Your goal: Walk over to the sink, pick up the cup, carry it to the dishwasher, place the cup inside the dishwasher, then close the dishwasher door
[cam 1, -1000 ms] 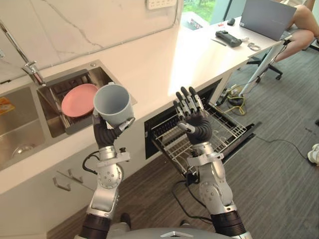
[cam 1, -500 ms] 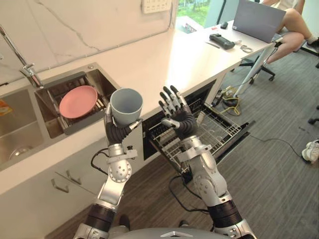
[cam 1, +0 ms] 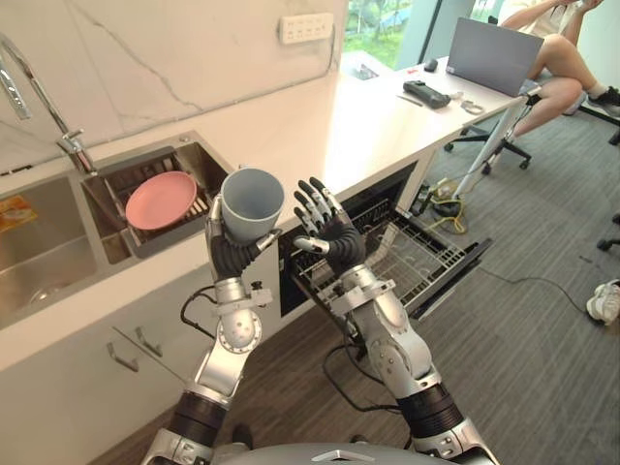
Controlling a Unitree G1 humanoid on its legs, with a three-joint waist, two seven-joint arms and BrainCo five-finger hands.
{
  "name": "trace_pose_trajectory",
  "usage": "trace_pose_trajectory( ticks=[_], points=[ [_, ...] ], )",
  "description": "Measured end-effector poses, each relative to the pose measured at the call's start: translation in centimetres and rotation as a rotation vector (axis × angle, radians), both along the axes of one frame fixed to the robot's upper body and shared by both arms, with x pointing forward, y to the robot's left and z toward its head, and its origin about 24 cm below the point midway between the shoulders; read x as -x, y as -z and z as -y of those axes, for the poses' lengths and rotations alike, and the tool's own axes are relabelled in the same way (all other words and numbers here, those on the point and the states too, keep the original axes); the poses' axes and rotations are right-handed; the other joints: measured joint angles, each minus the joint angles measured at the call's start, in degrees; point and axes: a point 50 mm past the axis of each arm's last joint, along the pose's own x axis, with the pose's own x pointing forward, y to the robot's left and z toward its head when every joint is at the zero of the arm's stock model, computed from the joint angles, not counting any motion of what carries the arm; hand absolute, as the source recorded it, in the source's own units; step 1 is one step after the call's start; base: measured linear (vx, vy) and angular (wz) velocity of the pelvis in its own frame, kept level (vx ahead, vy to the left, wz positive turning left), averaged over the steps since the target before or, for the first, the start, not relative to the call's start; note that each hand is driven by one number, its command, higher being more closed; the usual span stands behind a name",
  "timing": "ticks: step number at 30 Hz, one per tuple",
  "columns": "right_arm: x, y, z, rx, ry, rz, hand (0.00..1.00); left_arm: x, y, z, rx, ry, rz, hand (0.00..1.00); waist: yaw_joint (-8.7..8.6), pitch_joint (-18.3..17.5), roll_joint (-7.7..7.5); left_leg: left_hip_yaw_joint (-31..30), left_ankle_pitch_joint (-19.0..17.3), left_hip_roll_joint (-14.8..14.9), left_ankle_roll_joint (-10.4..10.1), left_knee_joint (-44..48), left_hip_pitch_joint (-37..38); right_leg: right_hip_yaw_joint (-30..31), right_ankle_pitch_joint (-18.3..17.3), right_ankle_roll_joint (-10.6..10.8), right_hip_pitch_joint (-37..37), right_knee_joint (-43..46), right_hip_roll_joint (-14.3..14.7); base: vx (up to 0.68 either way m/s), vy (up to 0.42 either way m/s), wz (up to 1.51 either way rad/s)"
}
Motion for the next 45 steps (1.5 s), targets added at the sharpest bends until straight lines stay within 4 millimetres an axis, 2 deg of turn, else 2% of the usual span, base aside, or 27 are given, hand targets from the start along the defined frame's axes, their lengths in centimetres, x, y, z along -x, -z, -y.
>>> trace_pose_trajectory(
  ticks=[3,10,17,24,25,39,45],
  points=[
    [-0.1,-0.1,-0.1,0.029,0.008,0.01,0.0,0.0,0.0,0.1,0.0,0.003,0.0,1.0,0.09,-0.3,0.12,-0.3,0.2,0.1,0.0,0.0,0.0,0.0,0.4,0.0,0.2,-0.4,0.2,0.0,0.0,0.0],
    [-0.5,-1.1,-1.9,0.082,-0.042,0.017,0.0,0.1,0.0,0.6,-0.004,0.028,-0.002,1.0,0.5,-0.4,0.13,-0.5,0.8,0.1,0.4,0.0,0.0,-0.1,1.0,0.1,0.5,-0.8,0.3,0.0,0.0,0.01],
    [-0.8,-0.3,-2.4,0.144,-0.041,0.003,0.0,0.2,0.0,1.2,-0.016,0.071,-0.008,1.0,0.72,-0.4,0.14,-1.3,1.1,0.1,0.2,0.0,0.0,-1.3,1.0,0.1,1.2,-0.8,0.3,-0.04,-0.001,0.08],
    [-1.2,-1.0,-2.7,0.167,-0.022,0.01,0.0,0.3,0.1,1.6,-0.03,0.101,-0.012,1.0,1.19,-0.4,0.18,-1.7,1.1,0.1,-0.1,0.0,-0.1,-1.4,1.0,0.0,1.3,-0.9,0.3,-0.02,0.0,0.01],
    [-1.2,-1.0,-2.7,0.169,-0.023,0.008,1.0,0.3,0.1,1.6,-0.033,0.104,-0.012,1.0,1.21,-0.4,0.18,-1.7,1.1,0.1,-0.1,0.0,-0.1,-1.5,1.0,0.0,1.3,-0.9,0.3,0.0,0.0,0.0],
    [-1.1,-0.8,-3.1,0.208,-0.008,0.011,1.0,0.2,0.5,1.4,-0.045,0.095,-0.045,1.0,1.28,-1.0,0.78,-2.1,1.5,0.1,0.3,0.0,-0.1,-1.6,1.1,0.0,1.3,-0.9,0.3,0.0,0.0,0.0],
    [-1.3,-0.6,-3.1,0.147,-0.028,-0.013,1.0,0.1,0.4,1.5,-0.048,0.098,-0.04,1.0,1.37,-1.0,0.84,-2.4,1.5,0.1,0.0,0.0,-0.2,-1.8,1.0,0.0,1.4,-0.8,0.3,-0.01,-0.002,0.01]
  ],
)
